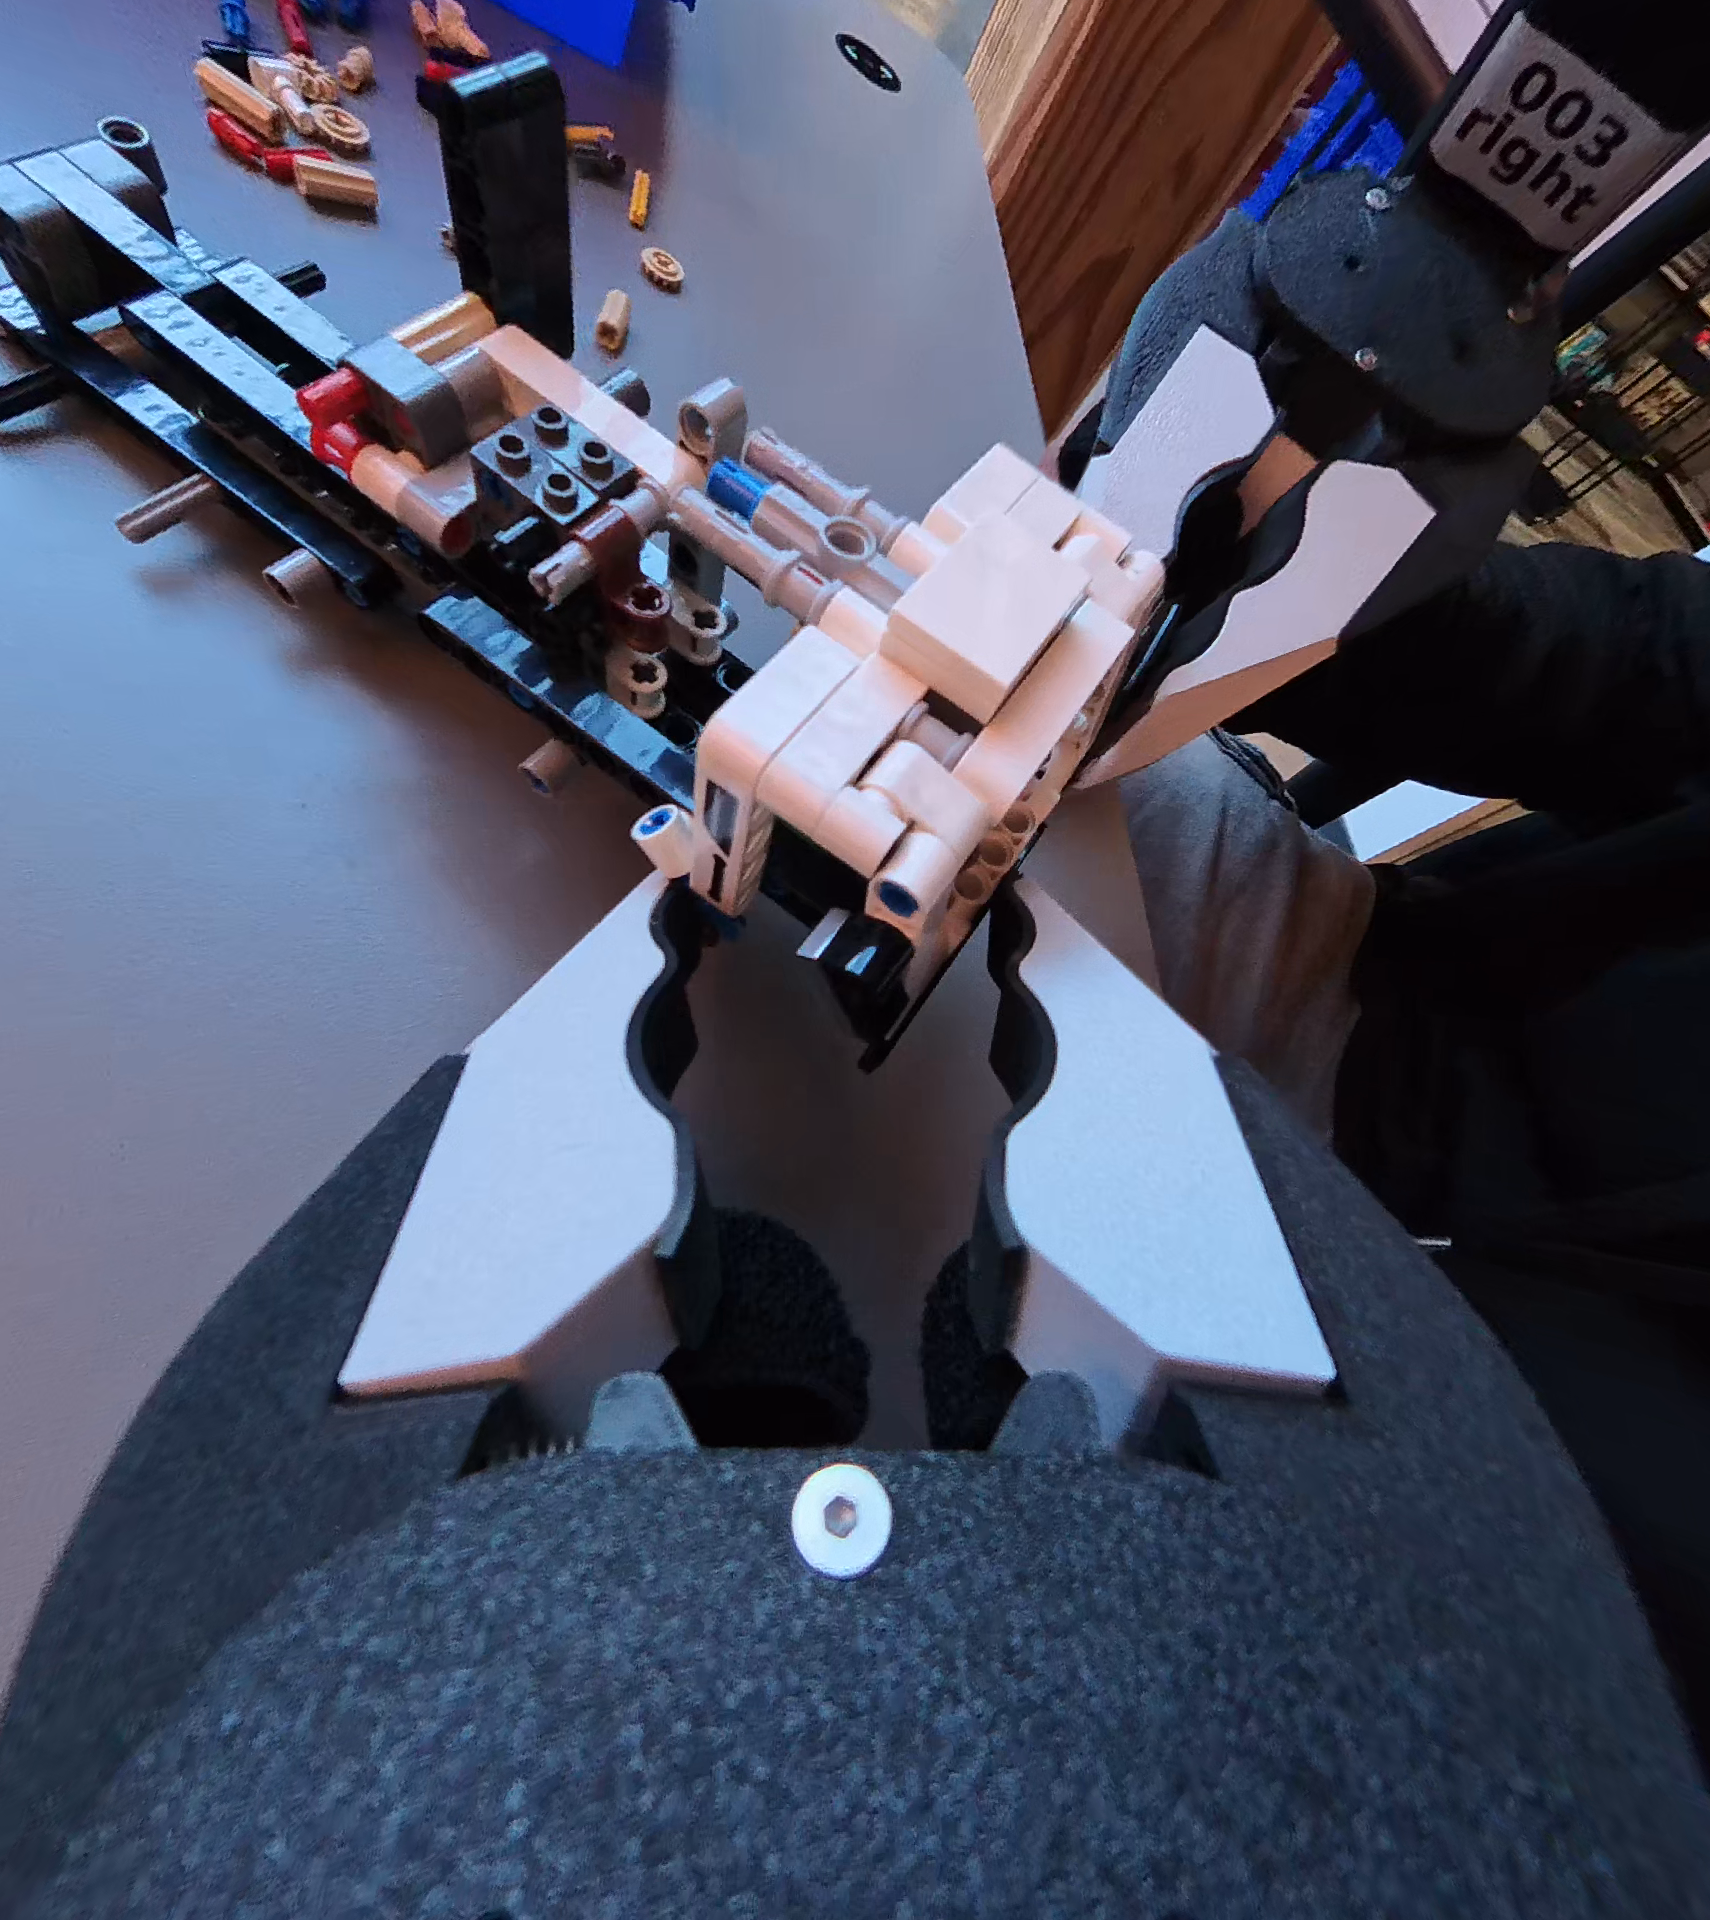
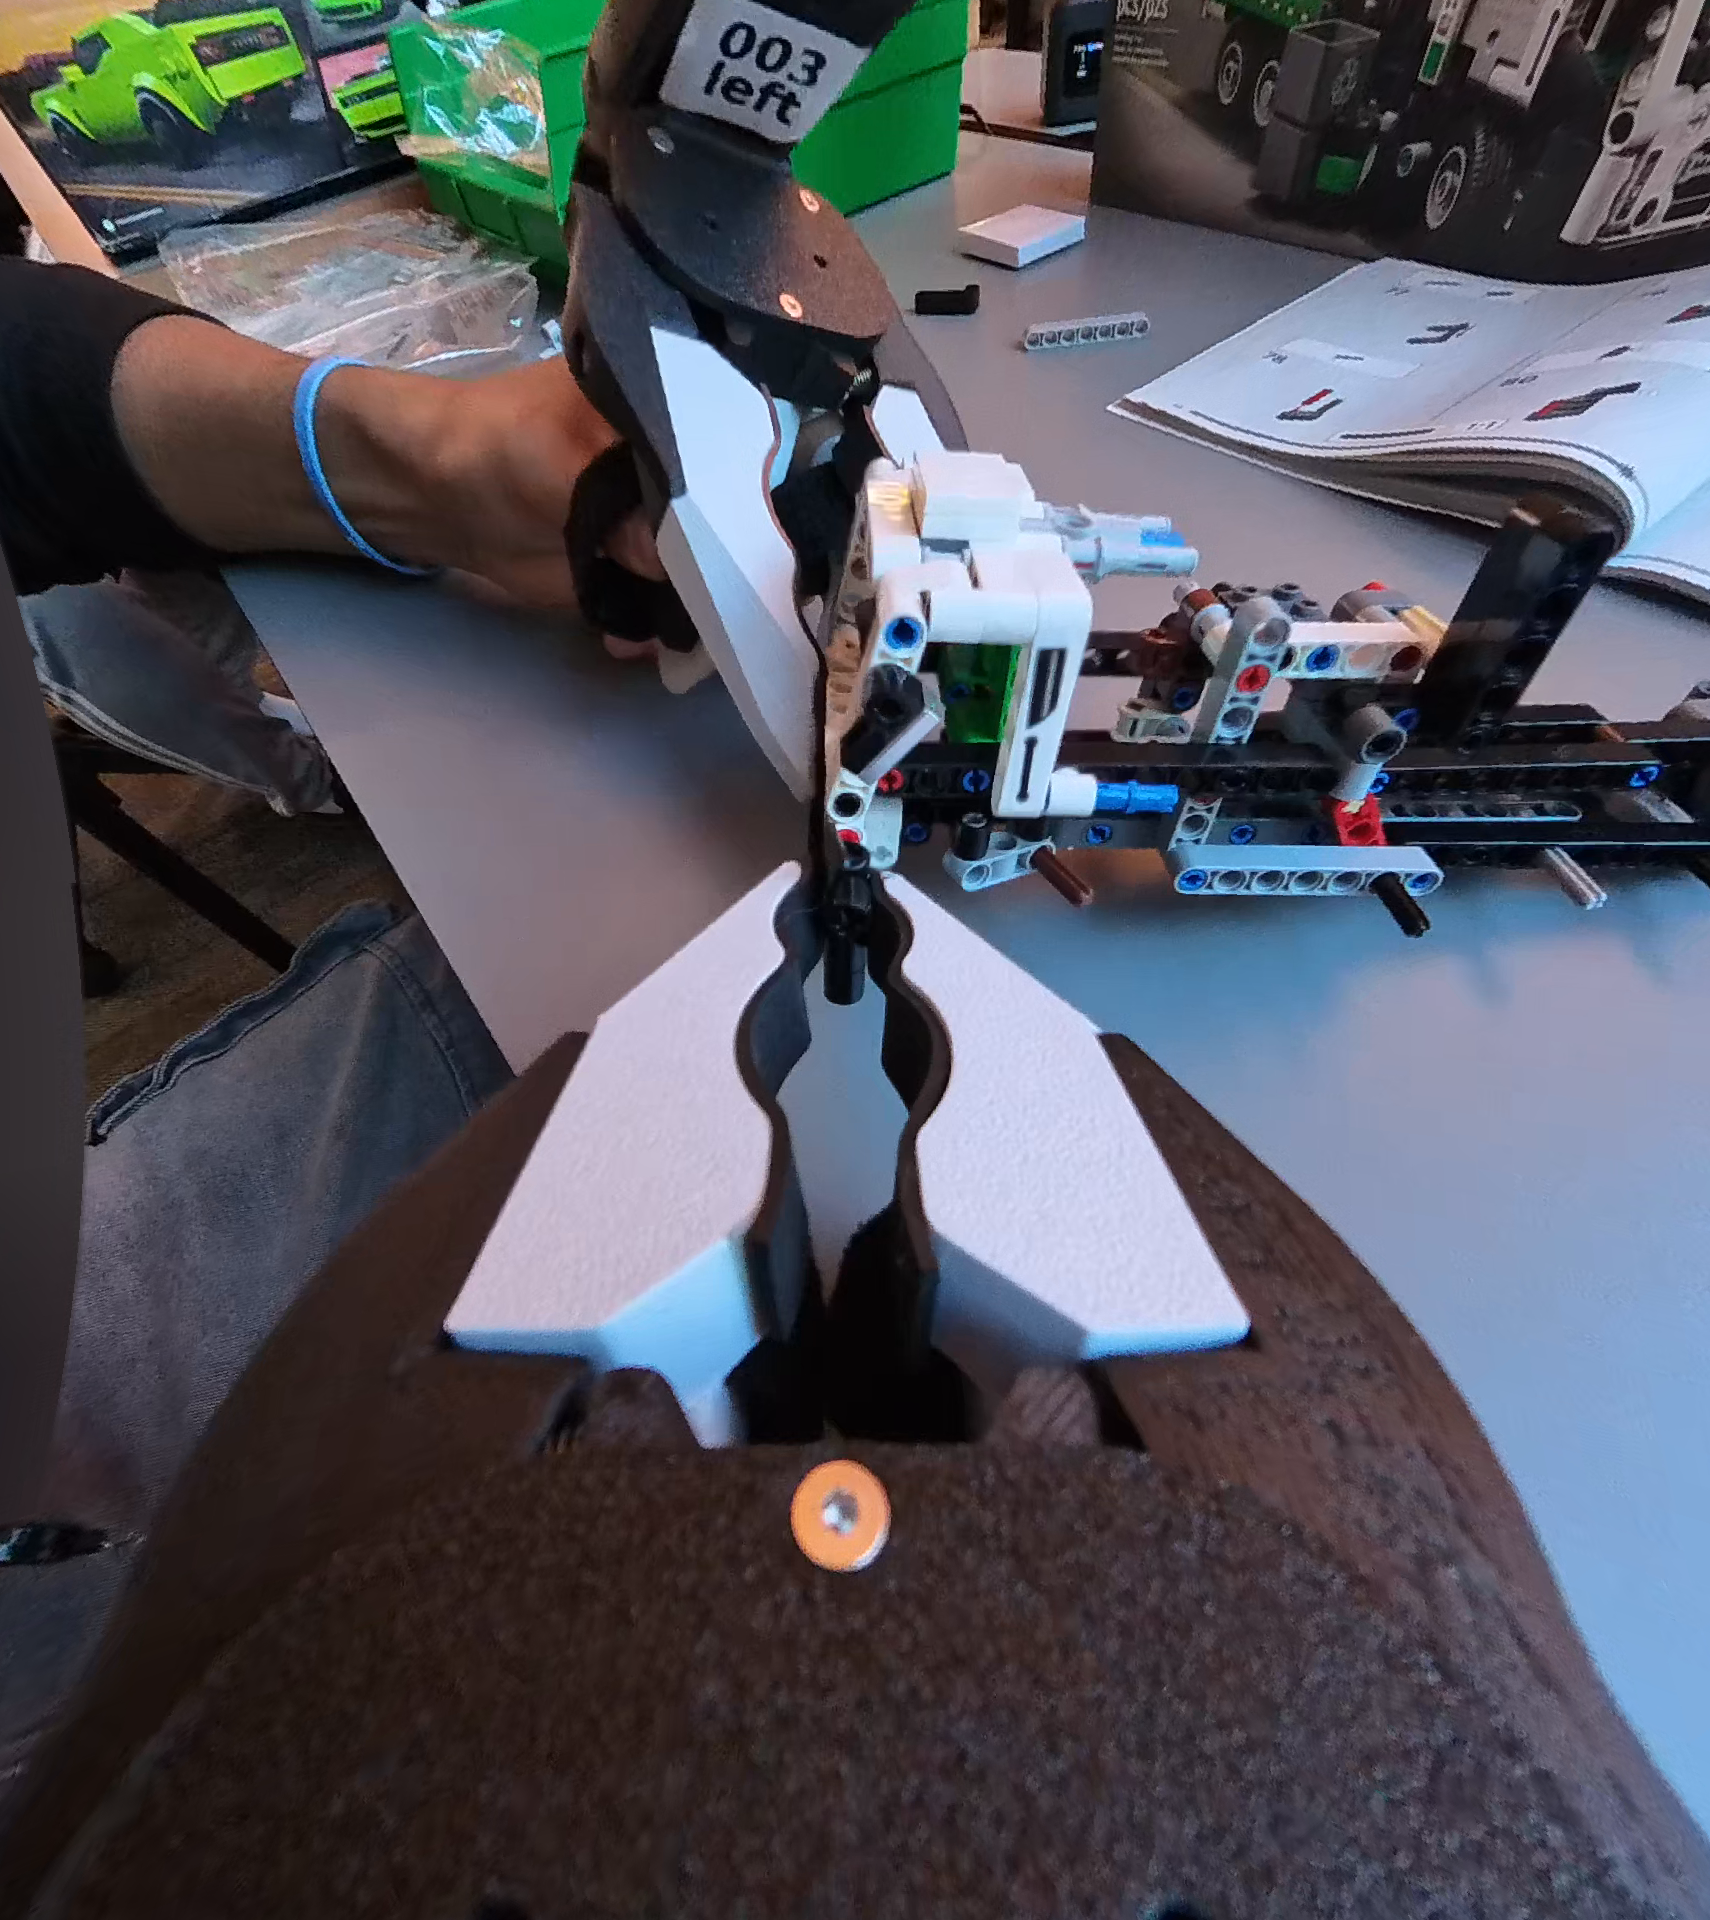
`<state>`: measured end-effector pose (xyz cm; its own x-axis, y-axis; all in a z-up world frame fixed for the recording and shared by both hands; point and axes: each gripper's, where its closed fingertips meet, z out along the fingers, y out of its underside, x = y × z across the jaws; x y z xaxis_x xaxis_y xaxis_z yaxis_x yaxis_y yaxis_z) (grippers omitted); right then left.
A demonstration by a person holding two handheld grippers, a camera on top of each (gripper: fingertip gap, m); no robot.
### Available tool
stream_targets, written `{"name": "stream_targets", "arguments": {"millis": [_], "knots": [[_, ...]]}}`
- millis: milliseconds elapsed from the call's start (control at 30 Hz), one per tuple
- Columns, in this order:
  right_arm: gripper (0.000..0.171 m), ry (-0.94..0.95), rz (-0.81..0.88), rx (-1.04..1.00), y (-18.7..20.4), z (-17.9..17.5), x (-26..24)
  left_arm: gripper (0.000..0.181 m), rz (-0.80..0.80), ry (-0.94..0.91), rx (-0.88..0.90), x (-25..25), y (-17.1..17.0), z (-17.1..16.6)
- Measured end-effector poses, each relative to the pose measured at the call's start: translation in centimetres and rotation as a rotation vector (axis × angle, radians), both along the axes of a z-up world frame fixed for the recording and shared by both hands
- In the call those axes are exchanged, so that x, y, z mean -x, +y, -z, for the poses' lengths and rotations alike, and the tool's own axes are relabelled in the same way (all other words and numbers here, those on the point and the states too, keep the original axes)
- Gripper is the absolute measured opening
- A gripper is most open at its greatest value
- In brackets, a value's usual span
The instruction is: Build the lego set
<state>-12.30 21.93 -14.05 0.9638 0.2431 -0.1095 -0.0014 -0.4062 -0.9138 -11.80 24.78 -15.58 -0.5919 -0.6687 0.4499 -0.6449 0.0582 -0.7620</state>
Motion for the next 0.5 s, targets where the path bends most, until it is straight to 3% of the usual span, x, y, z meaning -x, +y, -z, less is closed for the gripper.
{"name": "stream_targets", "arguments": {"millis": [333, 500], "knots": [[0.006, -0.003, 0.013, 0.015, 0.05, 0.42, -0.17, 0.056, -0.019, -0.012, -0.034, -0.27, 0.26, 0.24], [0.006, 0.143, -0.056, -0.001, -0.36, -0.52, 0.18, 0.056, 0.010, -0.028, 0.001, 0.03, 0.04, -0.26]]}}
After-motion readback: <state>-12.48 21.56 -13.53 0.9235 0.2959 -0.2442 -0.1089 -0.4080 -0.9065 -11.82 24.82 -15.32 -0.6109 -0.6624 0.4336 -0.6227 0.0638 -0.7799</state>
